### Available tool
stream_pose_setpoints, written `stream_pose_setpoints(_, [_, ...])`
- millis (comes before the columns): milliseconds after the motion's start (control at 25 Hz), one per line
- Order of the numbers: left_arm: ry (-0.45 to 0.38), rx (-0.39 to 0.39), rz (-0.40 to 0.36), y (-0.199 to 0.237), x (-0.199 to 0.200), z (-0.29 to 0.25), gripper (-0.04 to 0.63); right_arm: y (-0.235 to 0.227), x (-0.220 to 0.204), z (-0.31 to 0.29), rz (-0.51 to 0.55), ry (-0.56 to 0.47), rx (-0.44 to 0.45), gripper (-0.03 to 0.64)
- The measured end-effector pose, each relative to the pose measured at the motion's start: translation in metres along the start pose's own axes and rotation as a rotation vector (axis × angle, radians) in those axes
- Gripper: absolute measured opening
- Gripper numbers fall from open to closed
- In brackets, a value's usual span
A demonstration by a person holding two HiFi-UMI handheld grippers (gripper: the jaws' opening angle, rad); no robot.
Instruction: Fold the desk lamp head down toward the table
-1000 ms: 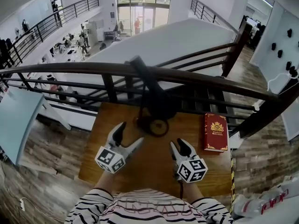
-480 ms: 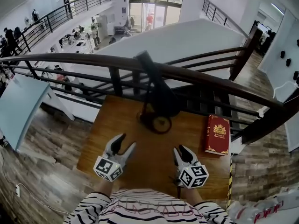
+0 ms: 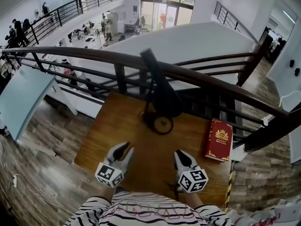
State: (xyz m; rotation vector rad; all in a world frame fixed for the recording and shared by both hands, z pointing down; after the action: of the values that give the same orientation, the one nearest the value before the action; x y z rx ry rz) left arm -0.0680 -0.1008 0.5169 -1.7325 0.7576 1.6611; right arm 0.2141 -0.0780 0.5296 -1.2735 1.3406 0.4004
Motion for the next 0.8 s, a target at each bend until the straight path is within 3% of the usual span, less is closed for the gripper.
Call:
stream_pose_setpoints(240, [0.016,0.025,0.01,-0.019,-0.005,0.003,0.003,-0.004,0.001,0.008,0.004,0.009,0.031,0.002])
stream_pose_setpoints(800, [0.021,-0.008,0.018,-0.068,-0.015,-0.004,0.002,-0.029,-0.007,0.049,-0.022,-0.033,0.059,0.0])
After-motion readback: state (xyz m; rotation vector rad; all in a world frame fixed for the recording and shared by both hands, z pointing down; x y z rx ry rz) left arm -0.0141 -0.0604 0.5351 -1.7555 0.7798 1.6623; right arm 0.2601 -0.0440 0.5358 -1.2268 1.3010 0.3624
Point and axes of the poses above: the fingertips, and each gripper's own axes: z backward along the fingers, y to its left, x out of its top, the point moved 8 cm from there along z, backward along the fingers, and after that the axes turned 9 degrees about -z, right-handed, at the moved point
